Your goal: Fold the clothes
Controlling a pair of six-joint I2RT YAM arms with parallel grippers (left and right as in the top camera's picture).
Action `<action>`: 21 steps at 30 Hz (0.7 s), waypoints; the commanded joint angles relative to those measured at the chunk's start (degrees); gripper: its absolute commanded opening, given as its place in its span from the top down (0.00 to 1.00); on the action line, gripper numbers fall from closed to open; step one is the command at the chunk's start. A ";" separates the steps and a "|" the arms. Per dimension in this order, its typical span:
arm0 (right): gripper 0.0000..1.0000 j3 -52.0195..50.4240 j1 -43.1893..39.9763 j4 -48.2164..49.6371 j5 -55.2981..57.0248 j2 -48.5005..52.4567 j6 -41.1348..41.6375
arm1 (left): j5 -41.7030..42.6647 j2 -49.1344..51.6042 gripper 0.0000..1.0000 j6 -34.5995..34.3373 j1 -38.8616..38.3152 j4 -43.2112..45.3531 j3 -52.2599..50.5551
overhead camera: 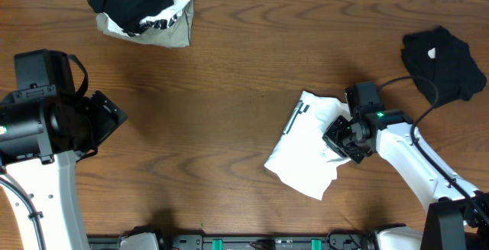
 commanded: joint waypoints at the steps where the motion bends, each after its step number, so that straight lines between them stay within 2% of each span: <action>1: 0.99 0.22 -0.17 0.09 2.25 -0.83 -2.29 | -0.90 0.28 0.02 0.81 0.35 -0.15 -0.37; 5: 0.99 2.69 -0.24 -1.90 2.60 -1.84 -6.67 | -0.90 0.28 0.02 0.81 0.35 -0.15 -0.37; 13: 0.99 12.72 -0.22 -16.02 8.50 -1.92 -13.18 | -0.90 0.28 0.02 0.79 0.35 -0.13 -0.37; 19: 0.90 13.49 -0.22 -20.50 8.92 -1.44 -15.08 | -0.90 0.28 0.02 0.81 0.35 -0.20 -0.37; 20: 0.86 13.49 -0.22 -20.94 9.46 -1.22 -15.08 | -0.90 0.28 0.02 0.81 0.35 -0.22 -0.37; 21: 0.75 13.49 -0.22 -21.24 10.10 -1.03 -15.12 | -0.90 0.28 0.02 0.81 0.35 -0.22 -0.37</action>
